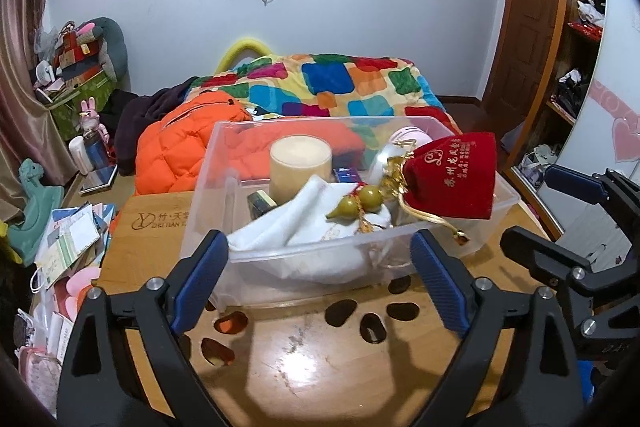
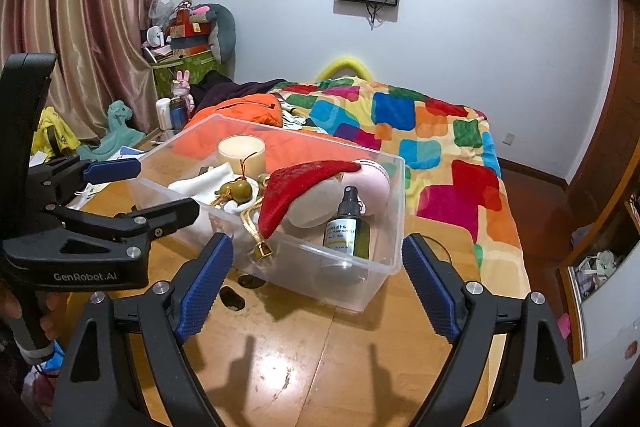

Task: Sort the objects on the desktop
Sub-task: 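Withdraw both open tools up and away from the bin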

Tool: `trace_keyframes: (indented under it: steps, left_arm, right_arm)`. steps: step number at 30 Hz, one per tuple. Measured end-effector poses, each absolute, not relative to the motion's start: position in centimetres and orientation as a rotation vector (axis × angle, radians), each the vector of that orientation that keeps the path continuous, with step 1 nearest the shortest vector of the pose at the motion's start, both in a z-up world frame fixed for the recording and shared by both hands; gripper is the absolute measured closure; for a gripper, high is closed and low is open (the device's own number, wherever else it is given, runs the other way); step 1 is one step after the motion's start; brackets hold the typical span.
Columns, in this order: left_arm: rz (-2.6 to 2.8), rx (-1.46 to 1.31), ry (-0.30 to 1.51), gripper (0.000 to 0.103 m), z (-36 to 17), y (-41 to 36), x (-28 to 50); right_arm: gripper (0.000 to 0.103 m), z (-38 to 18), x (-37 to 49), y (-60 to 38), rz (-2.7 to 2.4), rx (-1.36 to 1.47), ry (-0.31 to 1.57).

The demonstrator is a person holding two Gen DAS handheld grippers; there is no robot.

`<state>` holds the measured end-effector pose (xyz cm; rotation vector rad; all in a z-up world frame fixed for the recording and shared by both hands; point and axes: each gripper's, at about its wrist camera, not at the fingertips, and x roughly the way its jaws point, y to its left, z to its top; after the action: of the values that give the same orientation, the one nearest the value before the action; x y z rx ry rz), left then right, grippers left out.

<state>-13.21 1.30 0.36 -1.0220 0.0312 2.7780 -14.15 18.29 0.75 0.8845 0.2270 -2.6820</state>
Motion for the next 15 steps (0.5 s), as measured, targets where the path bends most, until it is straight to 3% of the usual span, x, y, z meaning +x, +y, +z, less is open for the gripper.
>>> trace_keyframes:
  steps: [15]
  left_arm:
    - [2.862, -0.977, 0.036, 0.008, 0.4, 2.1, -11.0]
  right_arm:
    - [0.018, -0.1, -12.2, 19.3, -2.686, 0.905, 0.146]
